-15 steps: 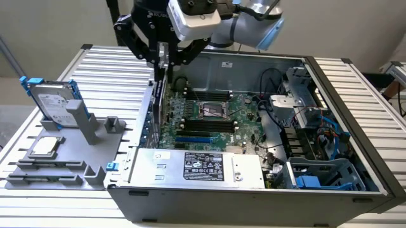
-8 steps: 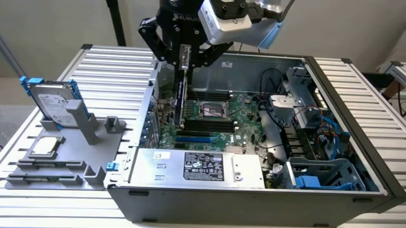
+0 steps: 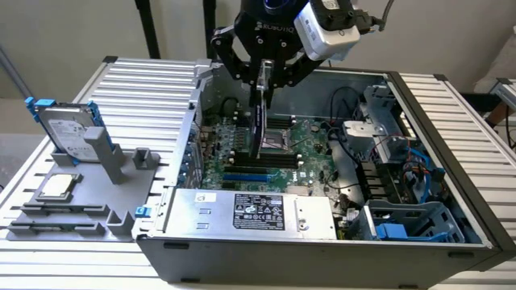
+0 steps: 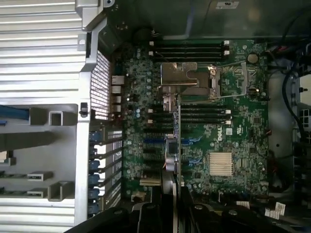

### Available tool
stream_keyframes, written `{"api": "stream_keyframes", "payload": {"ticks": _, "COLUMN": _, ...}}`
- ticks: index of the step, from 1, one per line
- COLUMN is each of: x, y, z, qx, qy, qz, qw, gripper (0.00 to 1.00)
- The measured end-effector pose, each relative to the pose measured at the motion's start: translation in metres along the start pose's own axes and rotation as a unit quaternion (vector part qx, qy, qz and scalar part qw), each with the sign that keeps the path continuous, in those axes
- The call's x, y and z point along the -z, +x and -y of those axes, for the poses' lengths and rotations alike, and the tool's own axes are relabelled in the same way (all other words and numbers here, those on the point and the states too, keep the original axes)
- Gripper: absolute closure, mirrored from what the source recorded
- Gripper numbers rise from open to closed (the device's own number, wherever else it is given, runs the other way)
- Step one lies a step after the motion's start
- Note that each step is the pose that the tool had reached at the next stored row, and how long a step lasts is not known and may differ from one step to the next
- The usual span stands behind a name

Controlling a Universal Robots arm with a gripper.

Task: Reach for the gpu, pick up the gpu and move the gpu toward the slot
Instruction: 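Pick up the gpu and move the gpu toward the slot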

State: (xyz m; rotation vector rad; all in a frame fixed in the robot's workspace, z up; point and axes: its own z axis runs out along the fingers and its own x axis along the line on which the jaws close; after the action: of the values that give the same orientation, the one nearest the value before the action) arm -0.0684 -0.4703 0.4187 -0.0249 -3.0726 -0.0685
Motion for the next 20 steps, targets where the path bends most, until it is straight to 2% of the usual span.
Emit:
{"api": "stream_keyframes", "payload": {"ticks": 6, "x": -0.0054, "y": -0.019, "z": -0.0142, "qx": 0.000, "qy": 0.0000, "qz": 0.0016, "qw": 1.0000, "gripper": 0.74}}
{"api": "stream_keyframes", "payload": {"ticks": 11, "x": -0.0085, "y": -0.027, "z": -0.0230, "qx": 0.000, "qy": 0.0000, "qz": 0.0077, "qw": 1.0000, "gripper": 0.74}}
{"api": "stream_keyframes", "payload": {"ticks": 16, "x": -0.0108, "y": -0.032, "z": -0.0254, "qx": 0.001, "qy": -0.0003, "qz": 0.0142, "qw": 0.9999, "gripper": 0.74}}
{"api": "stream_keyframes", "payload": {"ticks": 20, "x": -0.0108, "y": -0.033, "z": -0.0254, "qx": 0.001, "qy": -0.0001, "qz": 0.0149, "qw": 0.9999, "gripper": 0.74}}
